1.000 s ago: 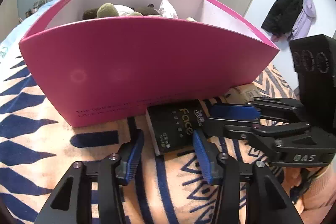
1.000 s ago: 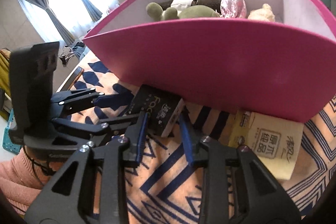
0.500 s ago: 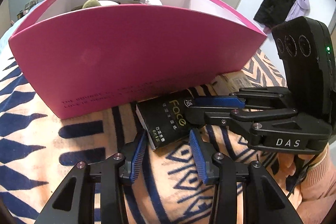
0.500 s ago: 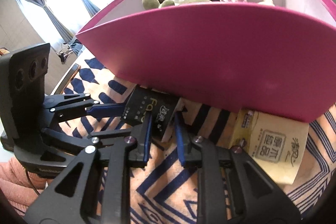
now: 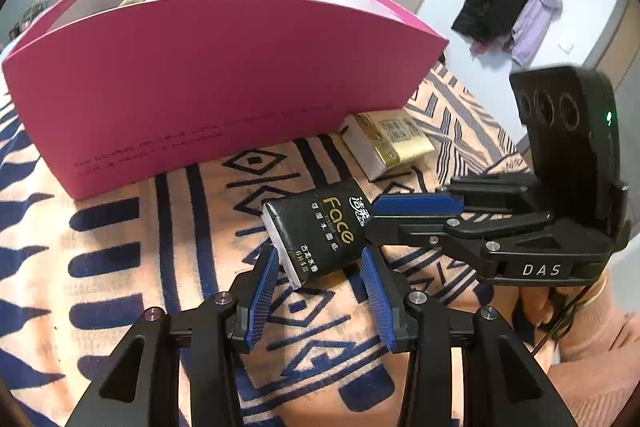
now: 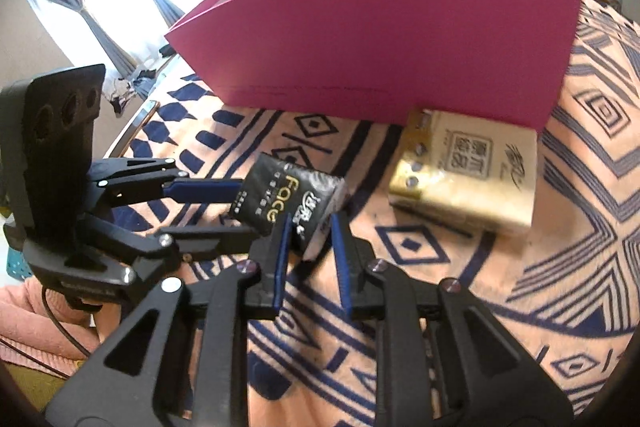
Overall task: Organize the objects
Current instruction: 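Close the right gripper on the black Face tissue pack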
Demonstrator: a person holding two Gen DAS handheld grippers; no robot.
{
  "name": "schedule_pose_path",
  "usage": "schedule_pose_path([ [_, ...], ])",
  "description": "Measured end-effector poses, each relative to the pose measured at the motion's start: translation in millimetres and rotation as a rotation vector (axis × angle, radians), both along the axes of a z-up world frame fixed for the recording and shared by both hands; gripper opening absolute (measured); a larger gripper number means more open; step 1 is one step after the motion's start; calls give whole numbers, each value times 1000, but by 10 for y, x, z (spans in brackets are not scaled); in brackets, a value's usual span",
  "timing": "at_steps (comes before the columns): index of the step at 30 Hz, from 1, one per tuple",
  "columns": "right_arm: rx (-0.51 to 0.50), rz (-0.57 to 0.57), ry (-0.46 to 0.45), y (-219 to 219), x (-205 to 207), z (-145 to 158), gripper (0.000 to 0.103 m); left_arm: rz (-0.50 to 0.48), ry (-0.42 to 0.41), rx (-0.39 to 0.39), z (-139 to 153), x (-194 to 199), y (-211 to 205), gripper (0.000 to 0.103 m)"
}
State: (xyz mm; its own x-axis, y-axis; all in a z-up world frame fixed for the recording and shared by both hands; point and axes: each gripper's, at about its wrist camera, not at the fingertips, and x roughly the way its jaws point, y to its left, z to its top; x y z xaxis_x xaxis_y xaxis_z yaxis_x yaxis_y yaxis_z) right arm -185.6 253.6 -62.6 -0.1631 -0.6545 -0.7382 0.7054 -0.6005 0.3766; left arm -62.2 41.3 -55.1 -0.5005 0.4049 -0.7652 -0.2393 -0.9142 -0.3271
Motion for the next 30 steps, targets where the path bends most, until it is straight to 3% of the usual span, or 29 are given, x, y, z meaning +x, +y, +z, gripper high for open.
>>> schedule_pose_path([
  [9, -70, -31, -49, 30, -55, -29, 24, 18, -12, -6, -39, -23, -145, 38],
  [30, -72, -48, -48, 23, -75, -46, 29, 24, -4, -10, -19, 4, -59, 38],
])
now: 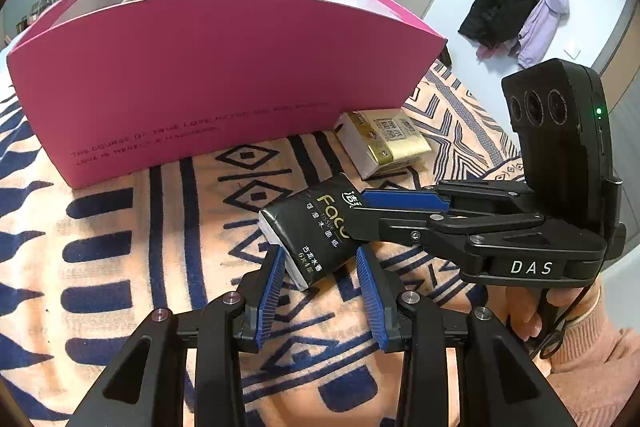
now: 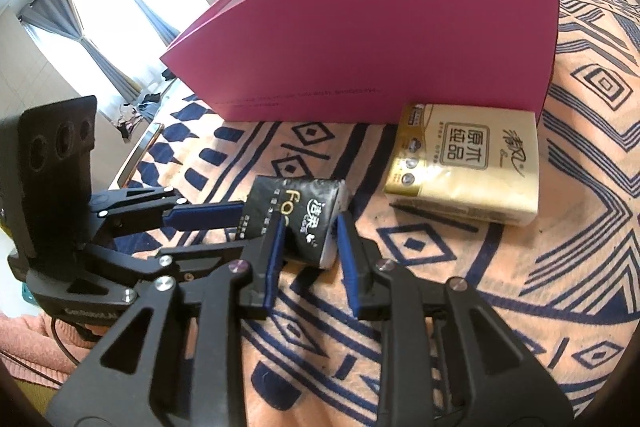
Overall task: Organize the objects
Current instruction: 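Close the right gripper on the black Face tissue pack, then lift the black tissue pack with the right gripper over the box rim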
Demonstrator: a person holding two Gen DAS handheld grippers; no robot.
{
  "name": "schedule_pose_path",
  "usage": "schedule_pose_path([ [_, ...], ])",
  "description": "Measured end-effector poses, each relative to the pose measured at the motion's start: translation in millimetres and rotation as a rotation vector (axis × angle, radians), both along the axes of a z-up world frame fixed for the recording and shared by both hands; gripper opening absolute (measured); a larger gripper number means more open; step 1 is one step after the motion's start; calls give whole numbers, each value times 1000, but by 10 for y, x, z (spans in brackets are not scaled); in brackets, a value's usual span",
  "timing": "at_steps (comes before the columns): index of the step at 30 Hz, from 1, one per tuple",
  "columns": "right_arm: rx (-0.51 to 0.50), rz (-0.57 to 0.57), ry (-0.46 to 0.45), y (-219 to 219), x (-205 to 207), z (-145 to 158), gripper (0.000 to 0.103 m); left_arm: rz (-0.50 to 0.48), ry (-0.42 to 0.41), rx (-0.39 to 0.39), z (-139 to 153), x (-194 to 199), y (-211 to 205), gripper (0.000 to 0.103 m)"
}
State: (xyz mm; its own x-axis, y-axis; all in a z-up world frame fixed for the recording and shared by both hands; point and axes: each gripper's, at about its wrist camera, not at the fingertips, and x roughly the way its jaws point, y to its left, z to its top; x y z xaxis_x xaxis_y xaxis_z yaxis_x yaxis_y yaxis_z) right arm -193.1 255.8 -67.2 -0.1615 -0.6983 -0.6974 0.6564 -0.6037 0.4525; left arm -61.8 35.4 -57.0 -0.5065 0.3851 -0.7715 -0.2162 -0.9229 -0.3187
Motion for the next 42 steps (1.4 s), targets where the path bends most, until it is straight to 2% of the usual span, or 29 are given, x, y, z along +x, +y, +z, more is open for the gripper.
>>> schedule_pose_path([
  [9, 9, 2, 35, 2, 71, 19, 30, -10, 19, -4, 56, 18, 60, 38],
  [23, -13, -36, 129, 216, 250, 312, 30, -45, 92, -12, 323, 15, 243, 38],
  [42, -43, -86, 215, 388, 203, 653, 30, -68, 179, -35, 672, -103, 393, 38],
])
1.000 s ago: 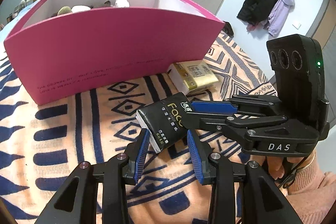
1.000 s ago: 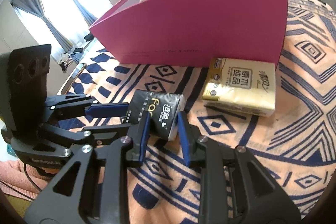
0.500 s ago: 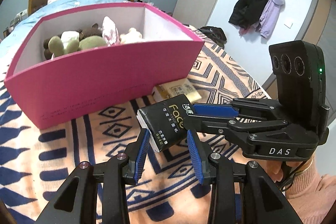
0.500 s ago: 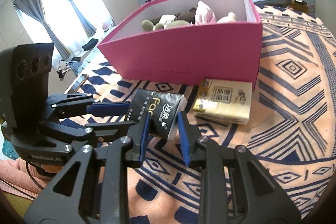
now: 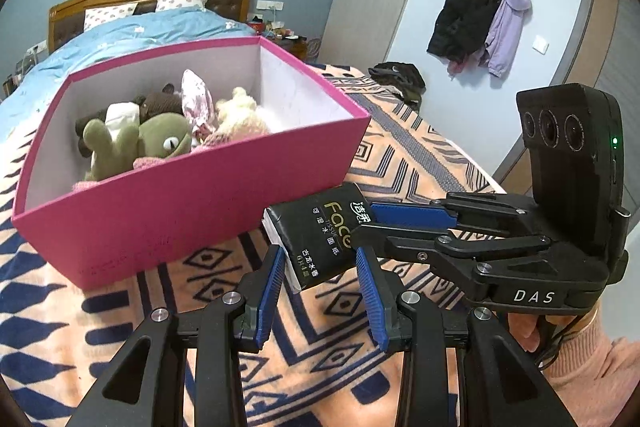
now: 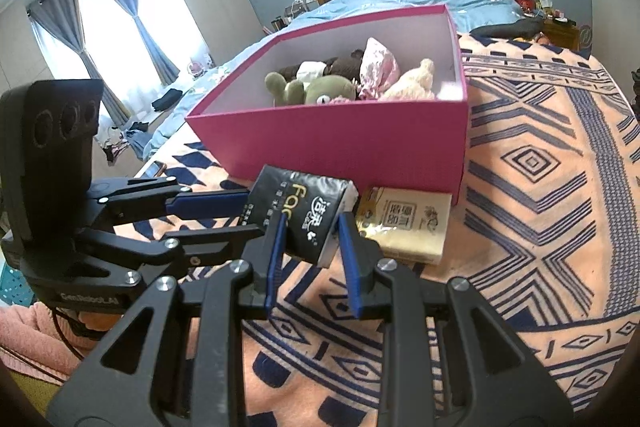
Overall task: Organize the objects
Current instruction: 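Lift the black tissue pack with the right gripper over the box rim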
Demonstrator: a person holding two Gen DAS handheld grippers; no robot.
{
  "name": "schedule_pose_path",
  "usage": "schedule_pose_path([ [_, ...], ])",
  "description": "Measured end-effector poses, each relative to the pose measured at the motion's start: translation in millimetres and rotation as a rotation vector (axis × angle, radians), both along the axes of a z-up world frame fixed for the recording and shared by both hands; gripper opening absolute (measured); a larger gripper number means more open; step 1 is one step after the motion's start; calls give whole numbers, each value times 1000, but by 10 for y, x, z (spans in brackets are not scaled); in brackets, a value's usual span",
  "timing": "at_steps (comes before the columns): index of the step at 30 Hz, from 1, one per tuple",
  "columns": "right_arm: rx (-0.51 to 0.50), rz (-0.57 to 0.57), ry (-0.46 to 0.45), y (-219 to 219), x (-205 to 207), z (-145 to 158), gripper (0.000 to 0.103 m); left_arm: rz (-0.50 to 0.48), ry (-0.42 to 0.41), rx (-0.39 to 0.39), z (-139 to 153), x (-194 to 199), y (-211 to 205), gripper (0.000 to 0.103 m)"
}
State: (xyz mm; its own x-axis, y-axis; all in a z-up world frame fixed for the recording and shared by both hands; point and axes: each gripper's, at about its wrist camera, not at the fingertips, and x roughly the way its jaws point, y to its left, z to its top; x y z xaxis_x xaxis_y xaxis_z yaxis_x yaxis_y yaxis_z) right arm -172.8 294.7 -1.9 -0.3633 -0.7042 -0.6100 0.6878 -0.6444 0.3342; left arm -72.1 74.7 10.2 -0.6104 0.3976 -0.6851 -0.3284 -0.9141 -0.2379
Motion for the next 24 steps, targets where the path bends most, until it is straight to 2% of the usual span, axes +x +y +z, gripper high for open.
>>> schedule_pose_path([
  [24, -23, -34, 60, 114, -119, 246, 31, -8, 55, -1, 226, -196, 85, 38],
])
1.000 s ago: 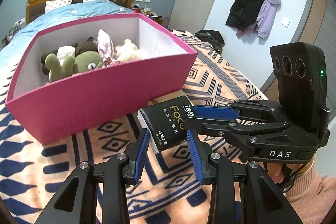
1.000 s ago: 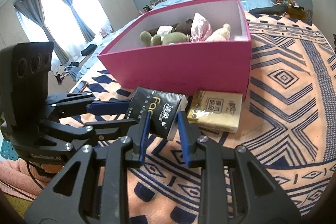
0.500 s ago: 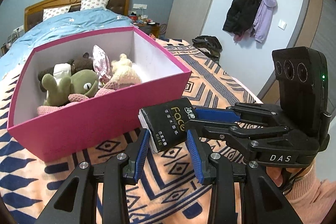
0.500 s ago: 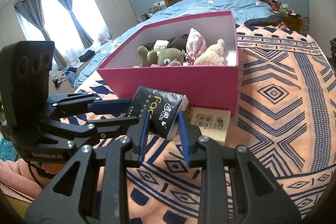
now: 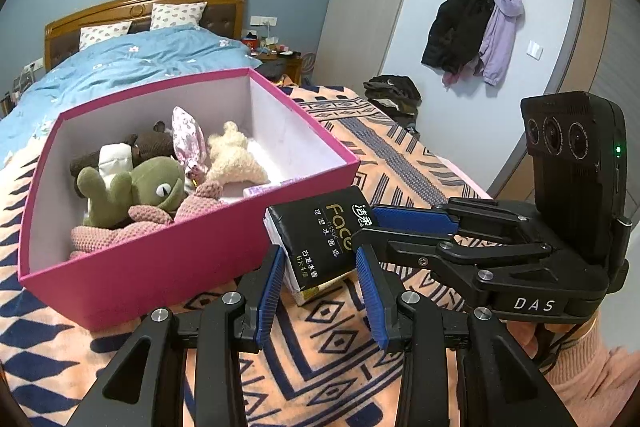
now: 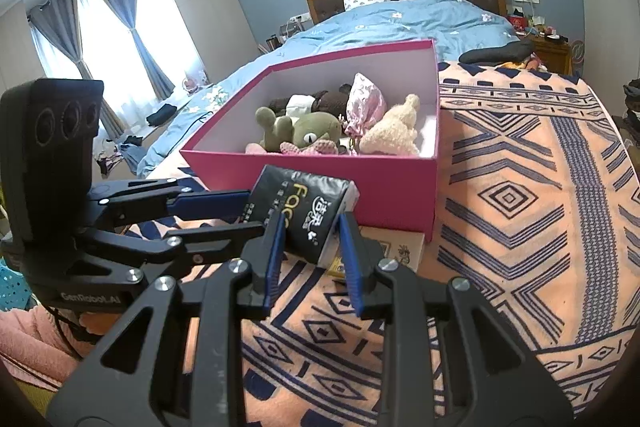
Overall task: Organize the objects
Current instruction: 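Lift the black tissue pack with the right gripper over the box rim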
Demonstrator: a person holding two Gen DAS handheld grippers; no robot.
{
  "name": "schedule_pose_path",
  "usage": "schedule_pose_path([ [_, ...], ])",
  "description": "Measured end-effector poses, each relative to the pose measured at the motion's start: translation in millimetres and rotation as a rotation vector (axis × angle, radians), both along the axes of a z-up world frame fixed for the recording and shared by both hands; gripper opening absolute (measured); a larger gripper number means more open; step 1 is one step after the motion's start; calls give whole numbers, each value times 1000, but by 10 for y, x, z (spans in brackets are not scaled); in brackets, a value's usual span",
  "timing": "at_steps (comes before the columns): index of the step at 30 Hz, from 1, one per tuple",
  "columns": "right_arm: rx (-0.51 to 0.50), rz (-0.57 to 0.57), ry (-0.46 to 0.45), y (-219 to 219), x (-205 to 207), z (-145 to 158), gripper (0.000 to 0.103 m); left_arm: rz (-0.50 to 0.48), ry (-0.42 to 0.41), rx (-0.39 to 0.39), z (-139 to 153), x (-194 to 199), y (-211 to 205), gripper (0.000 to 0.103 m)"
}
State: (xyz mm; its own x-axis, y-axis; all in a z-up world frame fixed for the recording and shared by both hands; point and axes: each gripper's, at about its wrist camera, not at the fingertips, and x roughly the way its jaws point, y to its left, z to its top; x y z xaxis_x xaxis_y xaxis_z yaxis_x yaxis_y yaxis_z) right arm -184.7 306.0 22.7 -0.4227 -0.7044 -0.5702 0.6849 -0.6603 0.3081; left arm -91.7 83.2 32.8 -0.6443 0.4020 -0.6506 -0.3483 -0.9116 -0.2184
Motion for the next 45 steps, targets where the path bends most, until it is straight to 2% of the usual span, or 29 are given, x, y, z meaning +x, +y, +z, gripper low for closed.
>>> schedule_pose_path([
  [15, -13, -6, 47, 3, -128, 195, 31, -2, 41, 7, 177, -148, -5, 38],
  [45, -10, -20, 86, -54, -421, 385, 31, 9, 61, 23, 322, -476, -50, 37],
])
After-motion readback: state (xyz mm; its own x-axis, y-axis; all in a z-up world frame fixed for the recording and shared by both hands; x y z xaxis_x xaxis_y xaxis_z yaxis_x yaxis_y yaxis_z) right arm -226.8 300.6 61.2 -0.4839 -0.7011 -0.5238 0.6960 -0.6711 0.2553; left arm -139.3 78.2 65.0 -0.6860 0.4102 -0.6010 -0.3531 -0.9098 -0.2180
